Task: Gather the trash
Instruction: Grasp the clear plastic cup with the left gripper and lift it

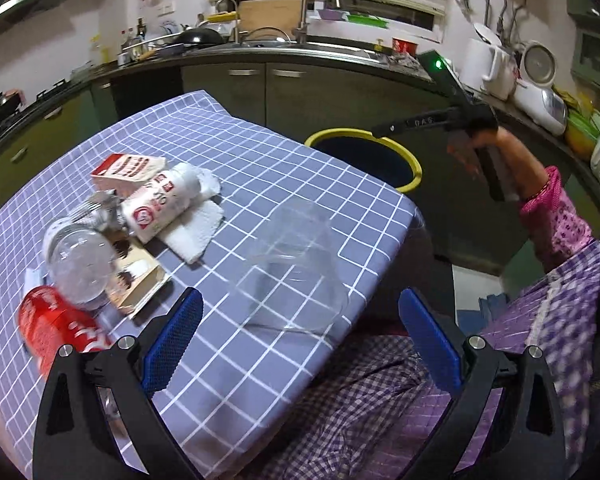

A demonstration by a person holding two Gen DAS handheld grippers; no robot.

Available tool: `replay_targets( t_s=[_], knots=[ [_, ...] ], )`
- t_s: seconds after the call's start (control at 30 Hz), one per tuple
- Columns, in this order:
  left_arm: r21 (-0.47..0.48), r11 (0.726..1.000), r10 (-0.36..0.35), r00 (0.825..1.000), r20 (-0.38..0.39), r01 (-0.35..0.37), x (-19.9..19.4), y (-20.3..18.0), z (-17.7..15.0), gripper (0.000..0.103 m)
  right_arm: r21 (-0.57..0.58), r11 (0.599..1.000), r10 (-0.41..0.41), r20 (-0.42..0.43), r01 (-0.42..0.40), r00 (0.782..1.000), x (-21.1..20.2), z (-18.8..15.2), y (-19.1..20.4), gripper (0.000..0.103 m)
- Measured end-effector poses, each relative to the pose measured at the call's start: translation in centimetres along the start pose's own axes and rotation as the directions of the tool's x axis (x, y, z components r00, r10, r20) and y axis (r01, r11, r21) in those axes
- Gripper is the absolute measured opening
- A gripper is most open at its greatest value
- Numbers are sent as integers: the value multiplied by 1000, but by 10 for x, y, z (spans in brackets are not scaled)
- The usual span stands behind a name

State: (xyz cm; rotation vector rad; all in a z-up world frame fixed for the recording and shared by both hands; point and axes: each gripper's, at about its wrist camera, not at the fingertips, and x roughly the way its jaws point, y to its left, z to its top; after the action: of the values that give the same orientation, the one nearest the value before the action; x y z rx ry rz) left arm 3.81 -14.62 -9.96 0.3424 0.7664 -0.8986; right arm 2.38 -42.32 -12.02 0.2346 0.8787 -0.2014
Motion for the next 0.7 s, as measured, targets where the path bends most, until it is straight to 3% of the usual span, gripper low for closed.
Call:
replay_targets(
  t_s=[0.2,0.53,0.7],
  knots=[
    [11,999,53,999,-9,-53,28,6,1,97,-6,999,33,1,-33,999,-1,-2,9,76],
    [24,1000,5,1000,-27,-4,56,12,-3,97,-15,997,75,-23,-76,997,12,-3,16,76],
    [17,1000,-1,1000,-31,2,61,16,-4,81,-15,996,85,-27,-86,996,14,-3,16,76]
  ],
)
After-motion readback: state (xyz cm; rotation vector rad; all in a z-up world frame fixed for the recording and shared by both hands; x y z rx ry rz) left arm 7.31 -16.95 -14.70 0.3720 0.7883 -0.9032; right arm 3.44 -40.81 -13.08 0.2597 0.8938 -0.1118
